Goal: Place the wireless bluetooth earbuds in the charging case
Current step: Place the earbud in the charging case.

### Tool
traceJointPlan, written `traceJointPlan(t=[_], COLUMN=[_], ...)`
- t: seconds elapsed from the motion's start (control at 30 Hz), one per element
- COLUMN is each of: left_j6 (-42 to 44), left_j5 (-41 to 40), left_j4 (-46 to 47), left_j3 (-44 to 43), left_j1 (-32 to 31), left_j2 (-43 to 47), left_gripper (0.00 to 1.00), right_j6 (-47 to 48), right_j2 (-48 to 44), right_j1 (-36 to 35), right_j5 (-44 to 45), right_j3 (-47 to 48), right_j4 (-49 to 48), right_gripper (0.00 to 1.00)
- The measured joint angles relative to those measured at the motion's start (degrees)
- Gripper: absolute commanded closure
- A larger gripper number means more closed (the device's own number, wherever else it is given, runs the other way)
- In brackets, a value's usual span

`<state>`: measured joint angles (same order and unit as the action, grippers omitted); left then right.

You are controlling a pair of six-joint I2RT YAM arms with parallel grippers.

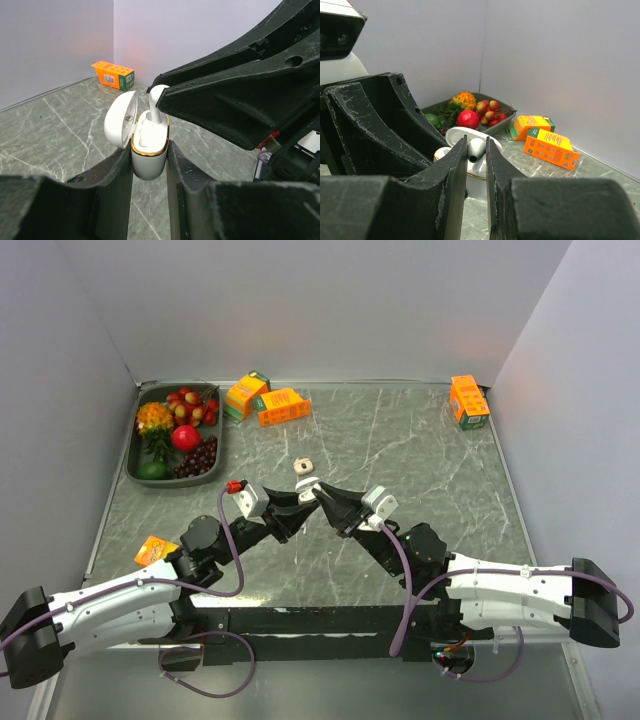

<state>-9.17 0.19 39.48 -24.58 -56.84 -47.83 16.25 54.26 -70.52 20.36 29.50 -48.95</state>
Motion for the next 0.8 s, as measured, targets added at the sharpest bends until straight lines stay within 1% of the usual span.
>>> traceJointPlan(t=[0.8], left_j6=[-0.1], left_j5=[0.0], left_j4=[-1.0], left_j3=[0.0], left_j1=[0.0], left_j2=[0.0], left_gripper=[0.99], right_j6=[-0.2], right_j2=[-0.1], right_j1=[0.0], right_j5=[1.4], right_j3=[0.0], right_j4=[1.0], right_gripper=[1.0])
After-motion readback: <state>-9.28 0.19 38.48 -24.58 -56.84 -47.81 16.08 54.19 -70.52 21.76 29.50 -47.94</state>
